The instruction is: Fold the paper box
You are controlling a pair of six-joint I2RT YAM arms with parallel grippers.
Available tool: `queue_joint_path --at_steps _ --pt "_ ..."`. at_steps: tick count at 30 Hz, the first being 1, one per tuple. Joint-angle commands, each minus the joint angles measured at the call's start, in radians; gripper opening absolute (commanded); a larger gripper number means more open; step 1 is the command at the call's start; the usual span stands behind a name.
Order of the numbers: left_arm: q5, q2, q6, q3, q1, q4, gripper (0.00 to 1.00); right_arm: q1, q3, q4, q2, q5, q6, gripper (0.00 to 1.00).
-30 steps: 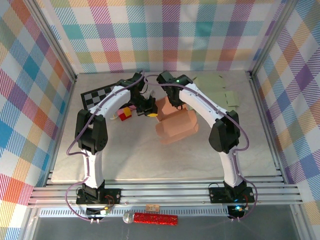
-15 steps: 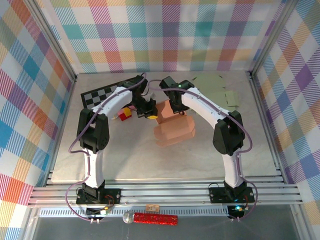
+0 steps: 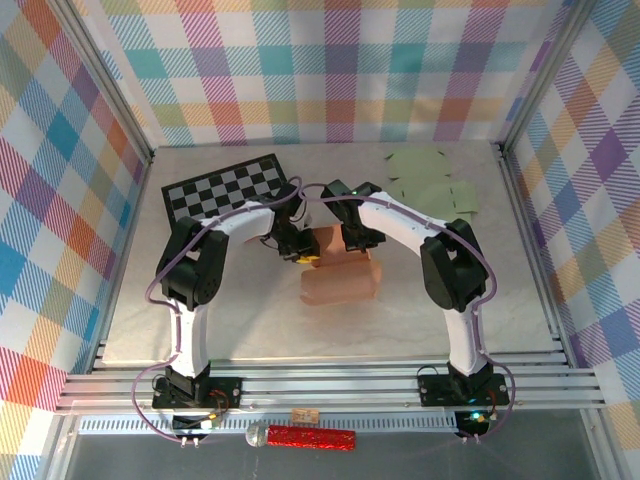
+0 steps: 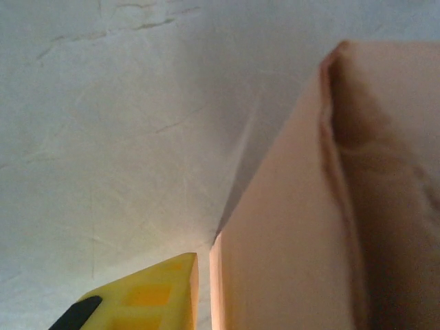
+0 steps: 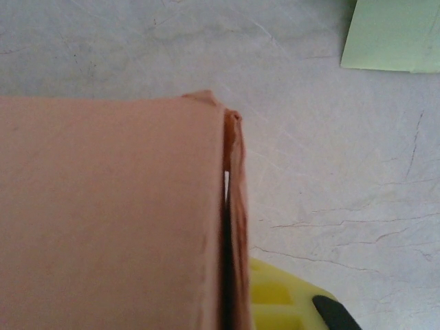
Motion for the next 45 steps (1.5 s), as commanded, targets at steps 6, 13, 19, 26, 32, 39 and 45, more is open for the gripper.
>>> queue_joint_path --at_steps 6,13,19,26,32,39,45 --pt "-0.226 -0.072 -0.039 -0.037 -0.055 0.063 0.03 0.009 -0.014 -0.02 -0.031 0.018 0.069 0.0" --pt "-0.449 -0.09 -0.067 -0.053 -0.116 -0.001 0.0 0.022 -0.011 -0.036 -0.041 0.025 0.11 0.0" --pt "-0.564 -0.092 -0.123 -0.1 -0.166 0.015 0.0 0.022 -0.012 -0.045 -0.03 0.012 0.127 0.0" --pt "-0.568 -0.101 -0.132 -0.103 -0.167 0.028 0.15 0.022 -0.018 -0.044 -0.027 0.007 0.133 0.0" --pt "-0.568 -0.096 -0.131 -0.104 -0.166 0.03 0.0 0.022 -0.026 -0.041 -0.032 0.005 0.135 0.0" --pt "-0.559 -0.125 -0.134 -0.112 -0.166 0.047 0.0 0.022 -0.037 -0.037 -0.036 0.0 0.131 0.0" --pt "-0.555 -0.188 -0.129 -0.118 -0.14 0.046 0.43 0.021 -0.053 -0.03 -0.046 -0.004 0.128 0.0"
